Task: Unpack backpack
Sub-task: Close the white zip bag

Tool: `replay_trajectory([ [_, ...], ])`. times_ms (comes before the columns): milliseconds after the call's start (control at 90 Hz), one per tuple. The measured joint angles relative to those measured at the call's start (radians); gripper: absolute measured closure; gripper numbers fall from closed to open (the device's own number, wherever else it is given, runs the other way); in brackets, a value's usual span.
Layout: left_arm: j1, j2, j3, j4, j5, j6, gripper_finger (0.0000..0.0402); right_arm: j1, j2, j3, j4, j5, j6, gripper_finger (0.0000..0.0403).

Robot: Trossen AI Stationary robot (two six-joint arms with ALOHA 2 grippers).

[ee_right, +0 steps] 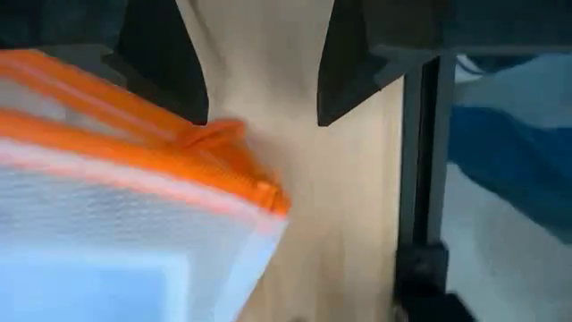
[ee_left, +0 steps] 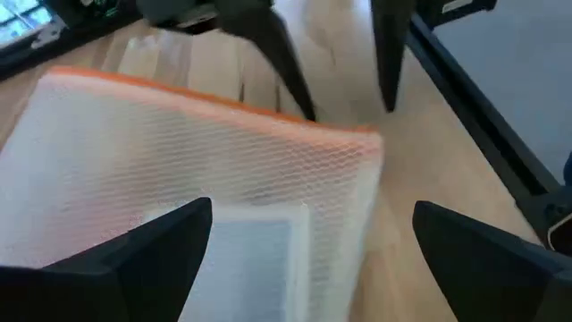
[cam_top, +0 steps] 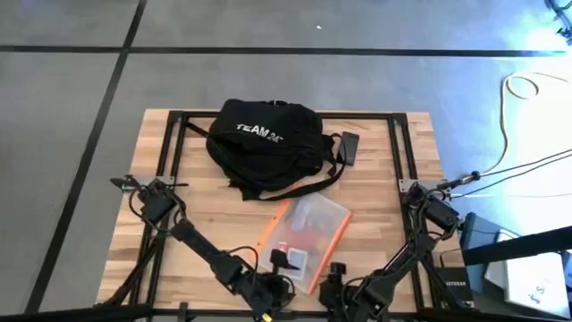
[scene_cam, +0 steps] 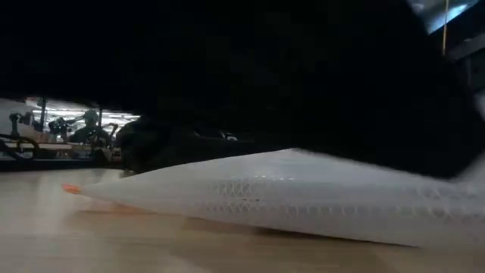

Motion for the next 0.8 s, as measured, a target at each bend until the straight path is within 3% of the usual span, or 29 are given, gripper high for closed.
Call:
replay_trajectory([
  [367,0.01,0.029,0.0,0.073,-0.006,0.013,0.0029,-0.02,0.0,0.0,0.046,0.021,-0.031,0.021],
  [556,0.004,0.029,0.0,0.088,0.014,0.116,0.0029,-0.032,0.0,0.0,0.044,0.055,-0.06,0.0211],
  [800,0.004,0.029,0.0,0.093,0.01,0.117,0.0029,-0.042,0.0,0.0,0.043,0.038,-0.092,0.0269],
])
